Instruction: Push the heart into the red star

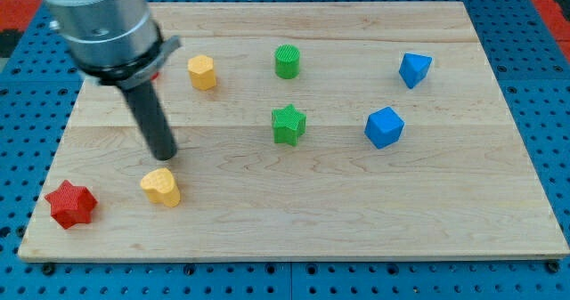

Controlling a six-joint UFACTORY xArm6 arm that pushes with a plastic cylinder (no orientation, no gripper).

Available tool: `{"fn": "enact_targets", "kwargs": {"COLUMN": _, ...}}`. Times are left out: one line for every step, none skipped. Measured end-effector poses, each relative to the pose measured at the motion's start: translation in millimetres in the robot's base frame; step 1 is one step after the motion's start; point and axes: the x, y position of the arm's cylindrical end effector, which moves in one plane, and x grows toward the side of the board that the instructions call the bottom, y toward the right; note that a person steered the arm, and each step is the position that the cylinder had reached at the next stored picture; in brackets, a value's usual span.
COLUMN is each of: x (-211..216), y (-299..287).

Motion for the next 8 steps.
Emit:
{"fn": "enact_targets", "kwargs": {"x": 8, "y": 46}}
{"fn": "enact_targets", "kwargs": {"x": 37, "y": 36}}
{"fn": "enact_targets", "kwargs": {"x": 60, "y": -8}}
{"fn": "enact_targets", "kwargs": {"x": 65, "y": -30}}
{"fn": "enact_targets", "kwargs": {"x": 65, "y": -20}}
{"fn": "enact_targets", "kwargs": {"x": 65, "y": -38}}
{"fn": "enact_targets", "kwargs": {"x": 65, "y": -47}}
{"fn": "enact_targets", "kwargs": {"x": 51, "y": -33}}
